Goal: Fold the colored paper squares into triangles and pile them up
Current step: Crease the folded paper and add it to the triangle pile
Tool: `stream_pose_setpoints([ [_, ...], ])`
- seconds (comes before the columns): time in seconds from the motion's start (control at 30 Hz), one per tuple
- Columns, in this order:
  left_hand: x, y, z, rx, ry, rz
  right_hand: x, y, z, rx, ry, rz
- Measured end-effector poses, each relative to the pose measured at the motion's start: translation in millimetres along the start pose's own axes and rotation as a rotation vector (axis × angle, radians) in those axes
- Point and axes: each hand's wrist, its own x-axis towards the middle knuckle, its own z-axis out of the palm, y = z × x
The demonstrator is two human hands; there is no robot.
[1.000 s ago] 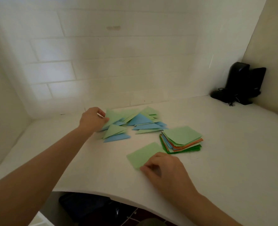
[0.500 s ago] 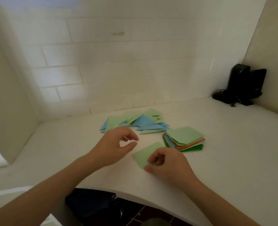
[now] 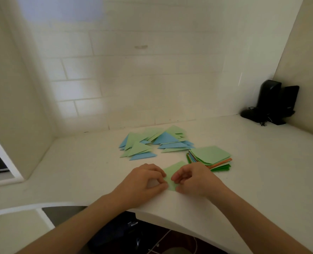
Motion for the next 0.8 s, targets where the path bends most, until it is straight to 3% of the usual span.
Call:
stream_pose_setpoints([
  [0.2, 3.9, 7.4, 8.4, -0.057, 0.085, -0.107, -11.0, 8.8, -2.2, -0.044, 0.041, -0.104],
  [0.47, 0.6, -0.9, -3.7, -0.165, -0.007, -0.118, -8.4, 5.5, 24.9, -0.331, 0.188, -0.218],
  [0.8, -8.2, 3.4, -1.1, 0.167, 0.027, 0.166, -6.3, 16.5, -2.3, -0.299, -0.002, -0.370],
])
